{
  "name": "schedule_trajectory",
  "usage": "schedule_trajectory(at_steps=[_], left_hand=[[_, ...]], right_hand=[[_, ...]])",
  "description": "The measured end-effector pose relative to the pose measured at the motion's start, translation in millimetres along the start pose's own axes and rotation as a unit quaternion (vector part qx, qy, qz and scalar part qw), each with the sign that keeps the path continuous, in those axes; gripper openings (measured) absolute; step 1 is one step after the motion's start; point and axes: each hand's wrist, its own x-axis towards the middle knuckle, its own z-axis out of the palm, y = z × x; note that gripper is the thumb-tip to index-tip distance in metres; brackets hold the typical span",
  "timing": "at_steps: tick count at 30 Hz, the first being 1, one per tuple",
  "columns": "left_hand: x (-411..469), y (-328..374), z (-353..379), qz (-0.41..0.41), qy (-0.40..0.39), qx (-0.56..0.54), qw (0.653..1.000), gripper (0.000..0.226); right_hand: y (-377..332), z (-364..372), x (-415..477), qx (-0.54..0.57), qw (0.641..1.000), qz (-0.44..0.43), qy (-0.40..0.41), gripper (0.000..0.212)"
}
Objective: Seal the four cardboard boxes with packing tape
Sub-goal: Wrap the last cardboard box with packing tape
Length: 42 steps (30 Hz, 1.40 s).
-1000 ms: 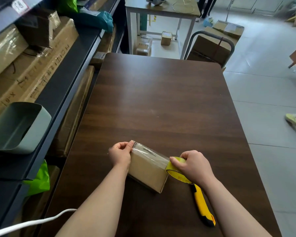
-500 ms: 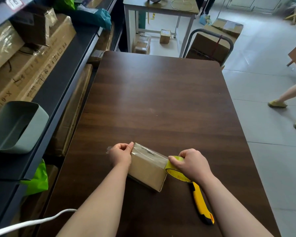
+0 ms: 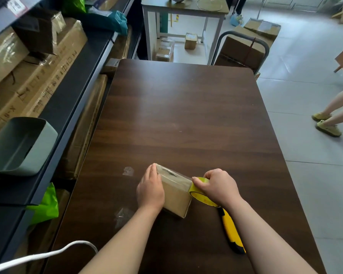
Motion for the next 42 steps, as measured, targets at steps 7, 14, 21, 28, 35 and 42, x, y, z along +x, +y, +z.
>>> schedule_trajectory(at_steps=[7,14,21,28,35,42], left_hand=[[-4.3,-5.2,8.8,0.012,0.009,0.062,0.998,0.055],[-5.3,-3.7,7.7,0.015,0.002,0.062,0.998,0.055],[-4.2,-3.5,9.0,0.015,0.005,0.075,0.997,0.054],[-4.0,-3.1,10.2,0.013,-0.001,0.085,0.996,0.054],[-3.9,-1.9,5.0,0.016,-0.023,0.067,0.997,0.052],[-7.2,-0.6,12.2,0.194,-0.086,0.199,0.957,0.050]], right_hand=[[15.2,-12.4,-3.8,-0.020,1.000,0.003,0.007,0.047],[39.7,15.9,-18.6,0.022,0.999,0.038,-0.006,0.050],[52.6,37.6,-13.8,0.042,0.997,0.060,-0.017,0.050],[57.5,50.5,-6.9,0.069,0.991,0.095,-0.056,0.050],[52.0,52.1,-4.4,0.074,0.990,0.095,-0.075,0.053],[51.3,55.2,-7.5,0.081,0.990,0.093,-0.073,0.047]])
